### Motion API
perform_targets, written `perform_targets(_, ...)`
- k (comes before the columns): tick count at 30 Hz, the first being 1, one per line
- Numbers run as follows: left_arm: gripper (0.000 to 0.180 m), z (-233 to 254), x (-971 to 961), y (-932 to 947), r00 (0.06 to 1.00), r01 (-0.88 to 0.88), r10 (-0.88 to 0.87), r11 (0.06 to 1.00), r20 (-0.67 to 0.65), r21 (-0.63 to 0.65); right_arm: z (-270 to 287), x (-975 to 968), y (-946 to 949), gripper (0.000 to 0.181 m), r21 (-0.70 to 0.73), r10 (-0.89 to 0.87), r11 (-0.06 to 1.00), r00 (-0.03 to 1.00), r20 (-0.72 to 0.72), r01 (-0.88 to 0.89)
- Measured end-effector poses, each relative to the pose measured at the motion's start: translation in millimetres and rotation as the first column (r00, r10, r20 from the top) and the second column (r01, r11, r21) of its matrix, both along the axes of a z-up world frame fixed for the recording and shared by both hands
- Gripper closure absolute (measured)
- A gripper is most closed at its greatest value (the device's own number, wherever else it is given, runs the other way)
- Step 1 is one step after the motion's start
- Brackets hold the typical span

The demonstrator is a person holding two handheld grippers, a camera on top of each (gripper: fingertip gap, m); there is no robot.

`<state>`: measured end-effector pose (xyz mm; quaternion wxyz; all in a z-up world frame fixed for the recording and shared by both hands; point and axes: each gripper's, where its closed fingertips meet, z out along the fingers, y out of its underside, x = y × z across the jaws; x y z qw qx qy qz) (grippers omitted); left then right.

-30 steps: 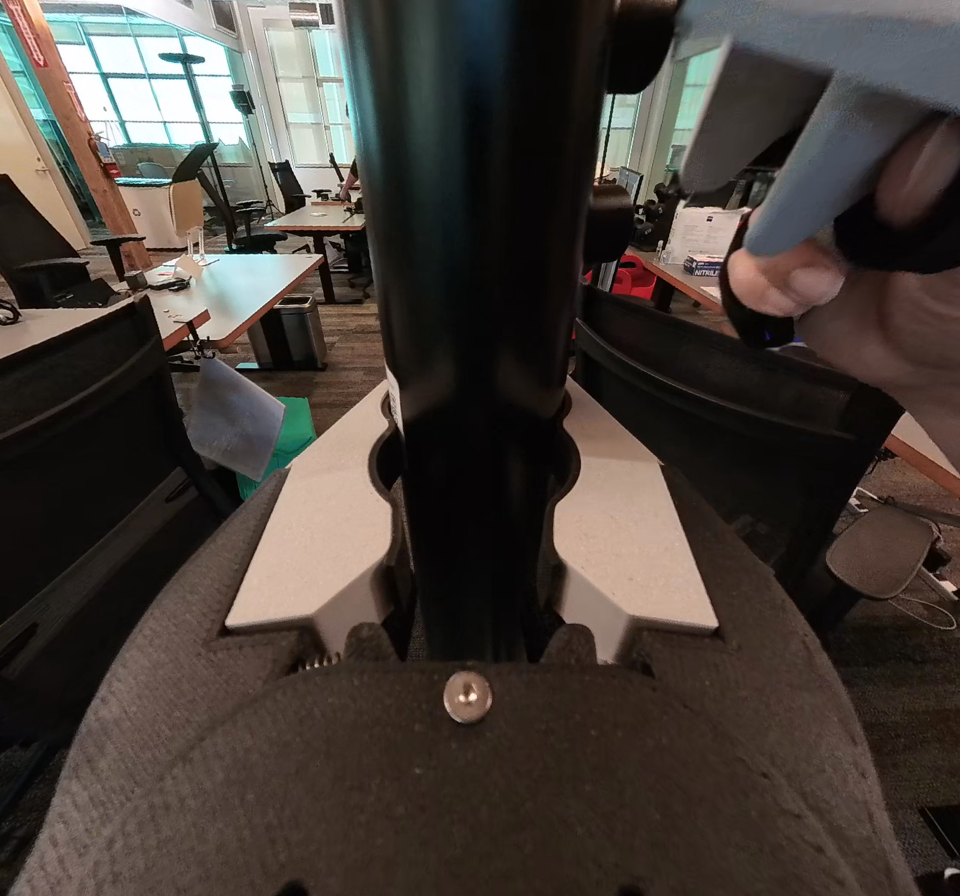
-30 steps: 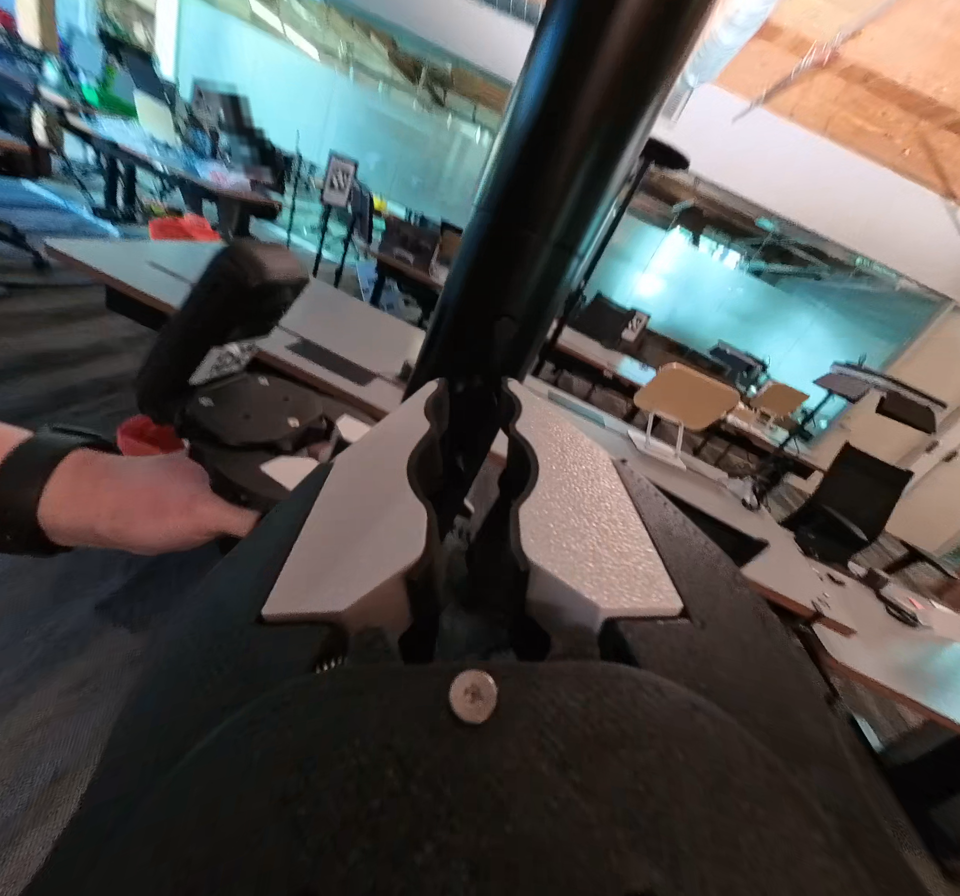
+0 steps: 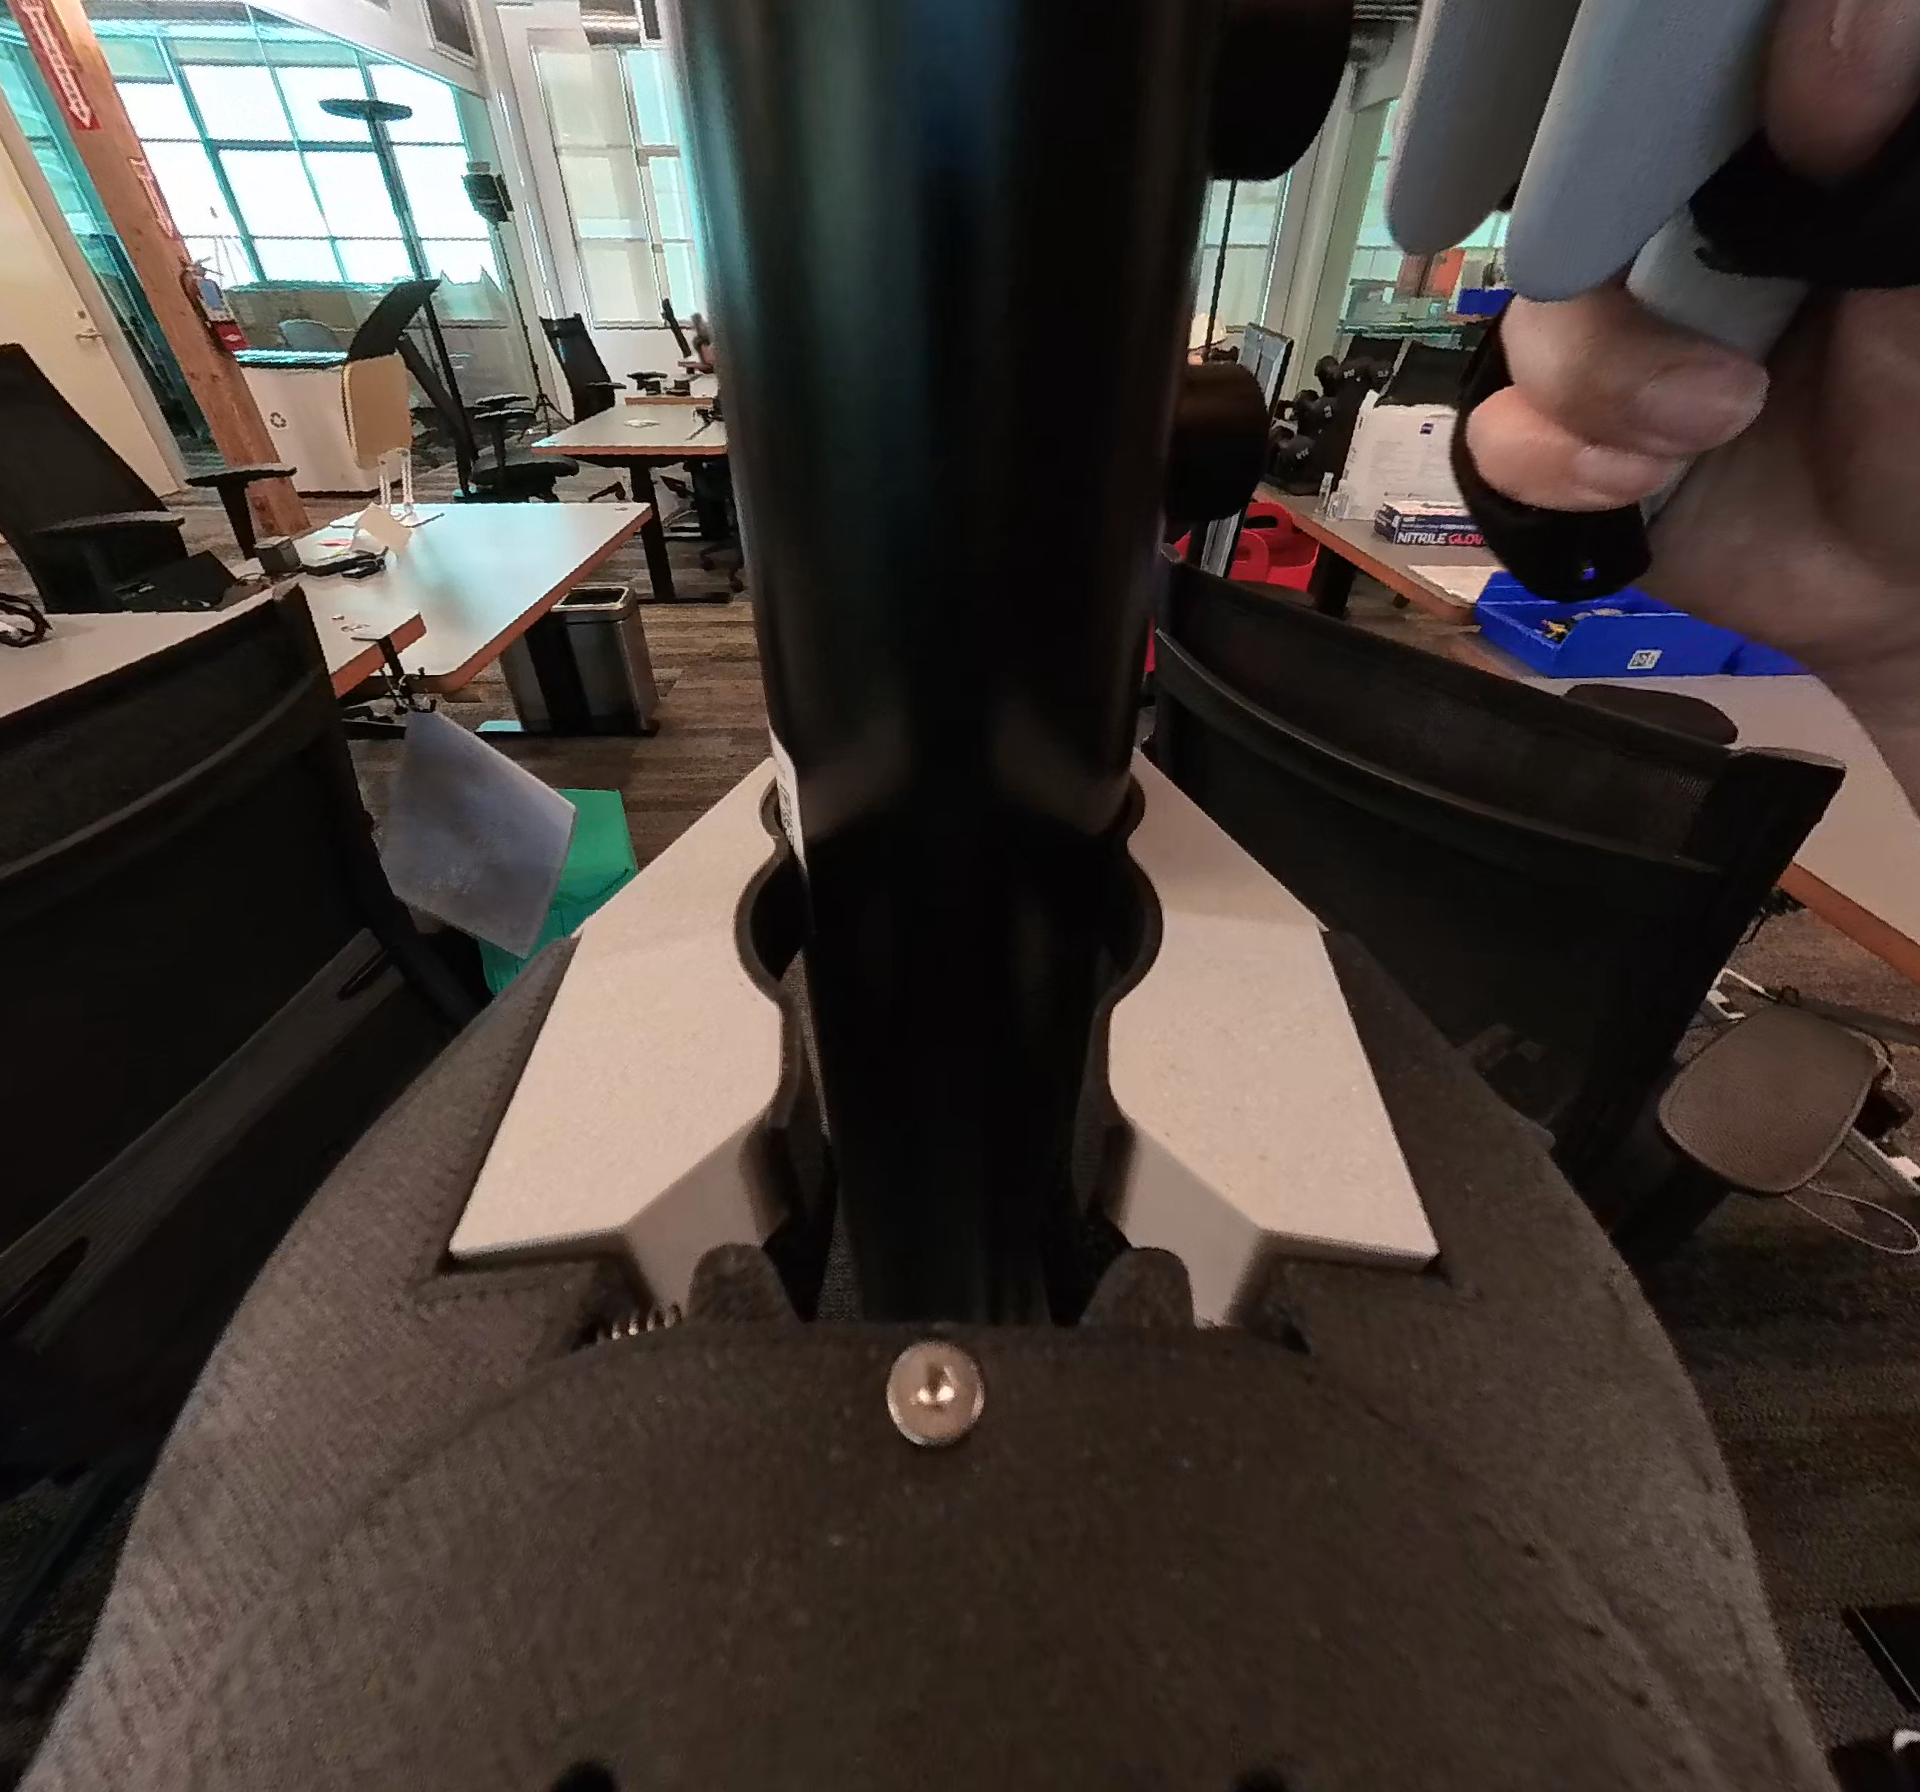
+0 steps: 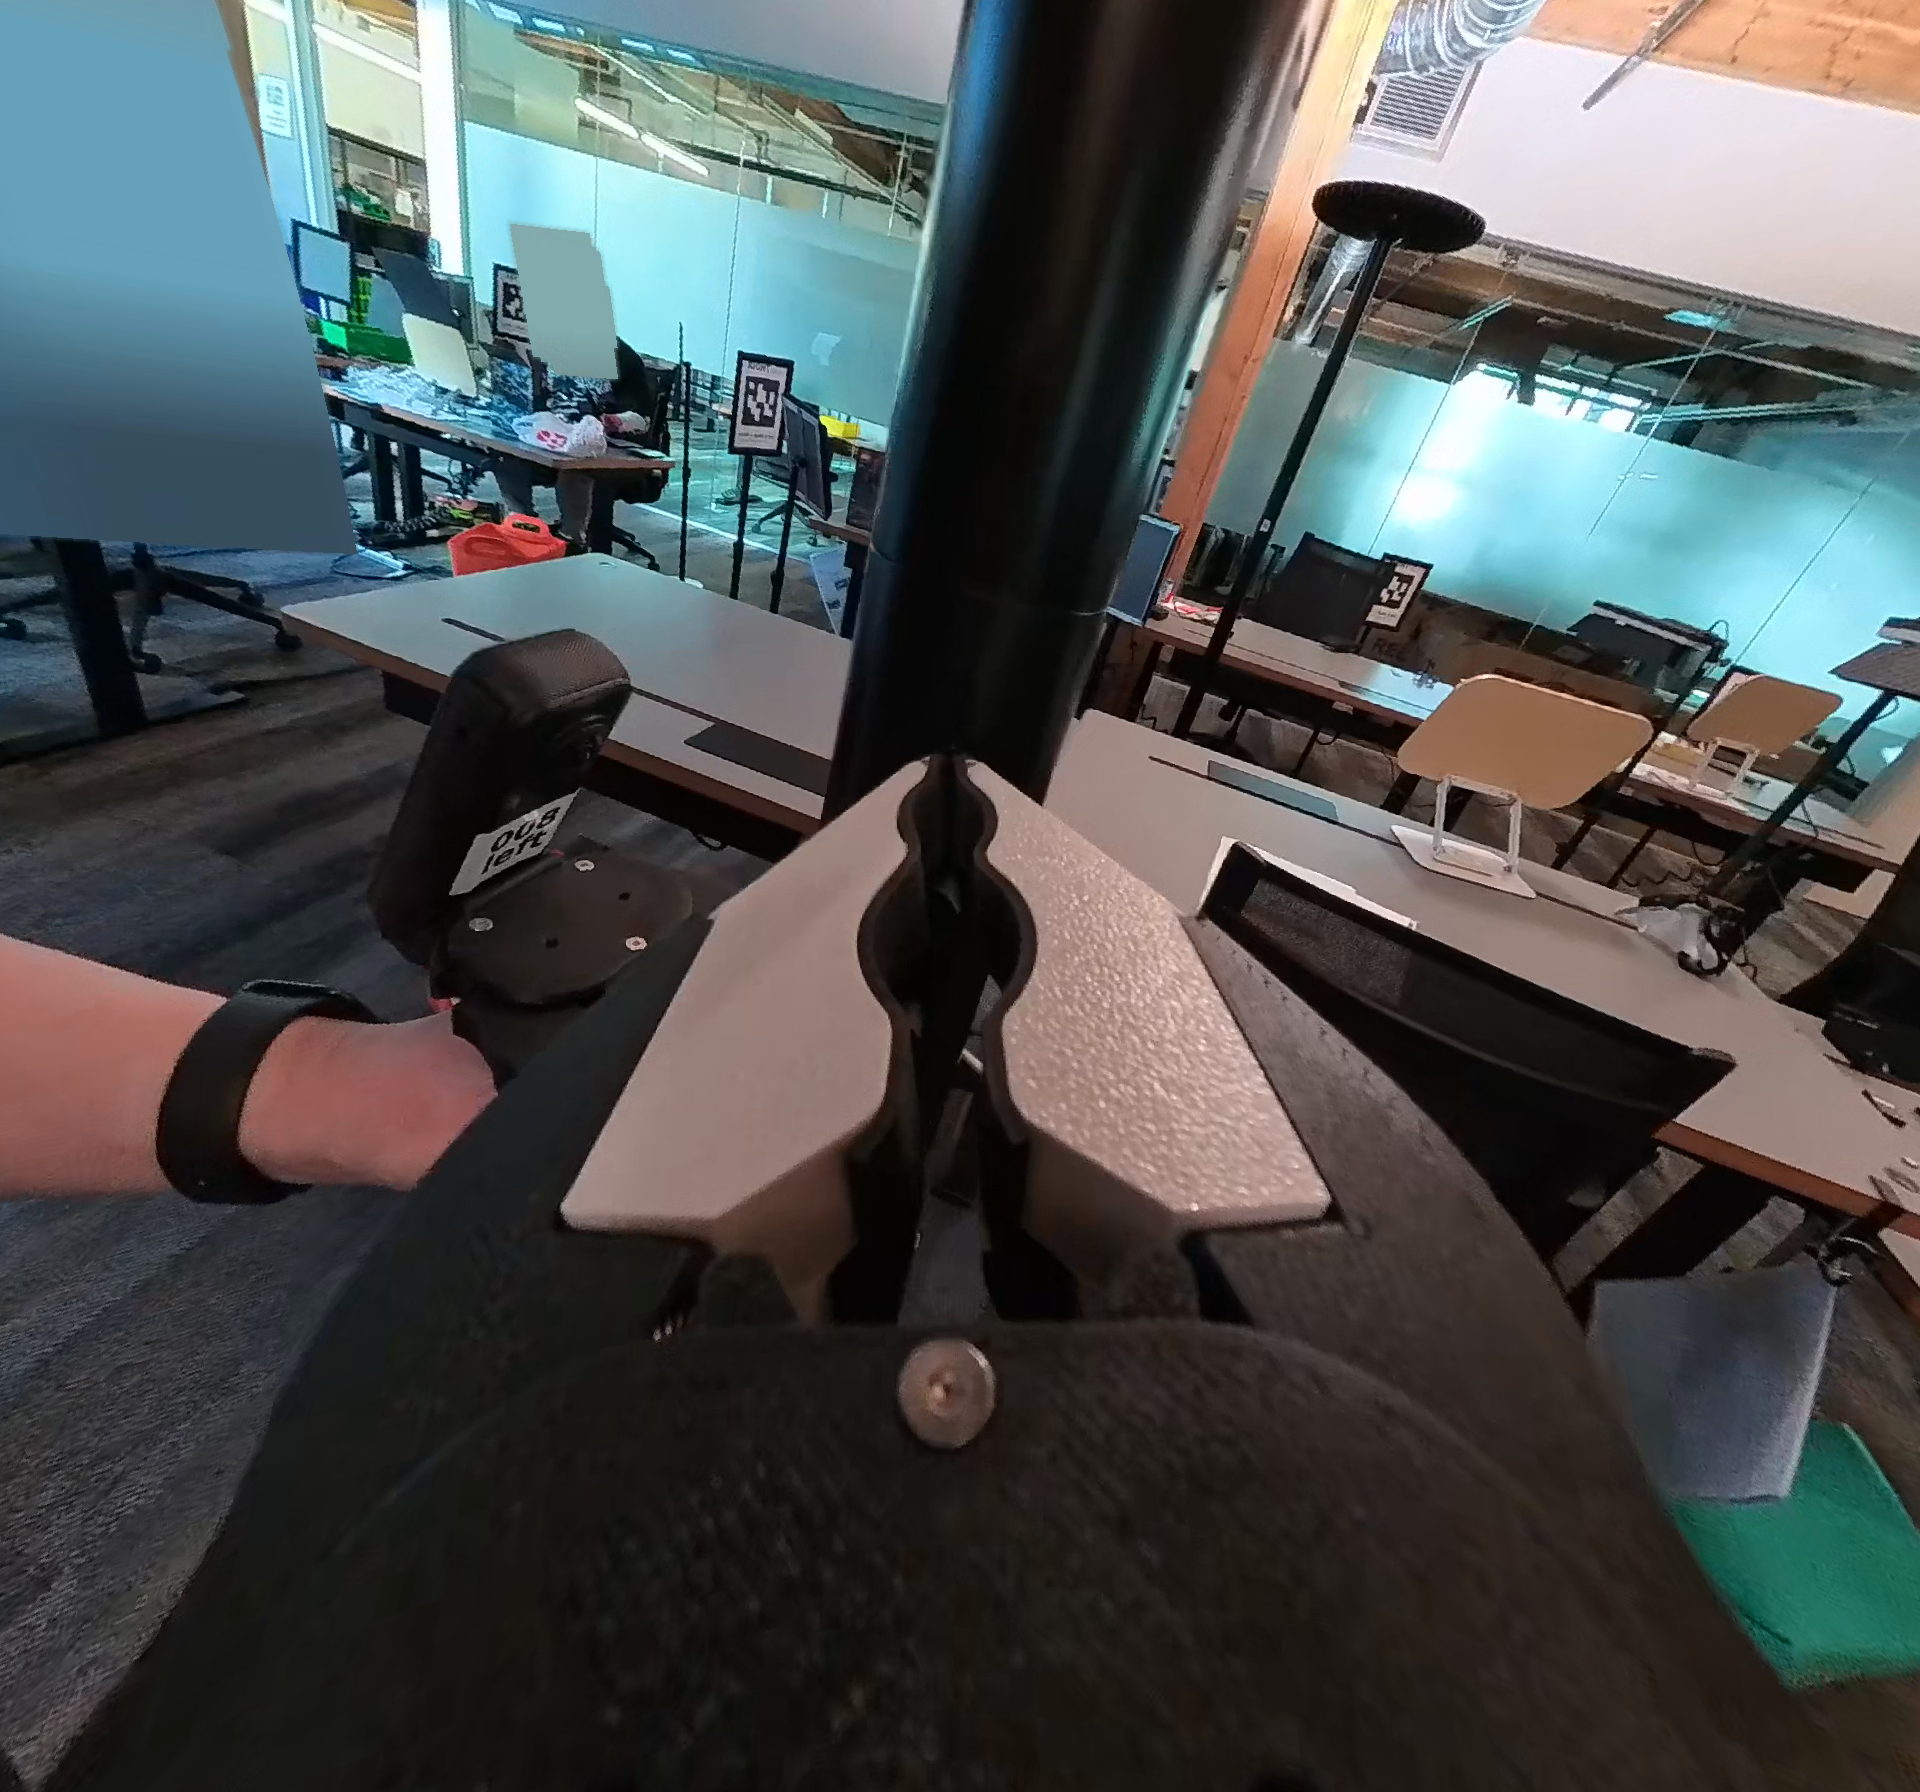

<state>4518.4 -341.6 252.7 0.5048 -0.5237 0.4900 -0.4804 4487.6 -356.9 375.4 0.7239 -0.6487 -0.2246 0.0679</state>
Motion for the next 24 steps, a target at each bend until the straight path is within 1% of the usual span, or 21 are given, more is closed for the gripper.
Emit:
perform_targets(4,0.124,-0.3,-0.2,0.0,1.000,-0.001,0.001,1.000,-0.003,-0.003,1.0,-2.0,0.8,0.181,0.012,-0.043,0.999,0.998,0.045,0.043)
perform_targets(7,0.124,0.3,0.4,0.1,1.000,0.000,0.000,1.000,-0.003,-0.003,0.9,-1.3,-1.5,0.181,-0.005,-0.015,1.000,1.000,0.006,0.015)
perform_targets(10,0.124,0.5,0.8,0.2,1.000,0.000,0.000,1.000,0.002,-0.004,8.4,5.1,-12.1,0.181,0.043,-0.036,0.998,0.999,-0.021,0.037)
perform_targets(13,0.124,0.2,0.8,1.5,1.000,0.000,0.000,1.000,0.004,-0.005,4.5,5.3,-9.4,0.181,0.008,-0.039,0.999,0.999,-0.002,0.039)
perform_targets(24,0.124,-0.1,0.4,2.2,1.000,0.000,0.000,1.000,-0.003,-0.005,-0.6,0.9,-2.4,0.181,-0.004,-0.049,0.999,0.999,0.023,0.049)
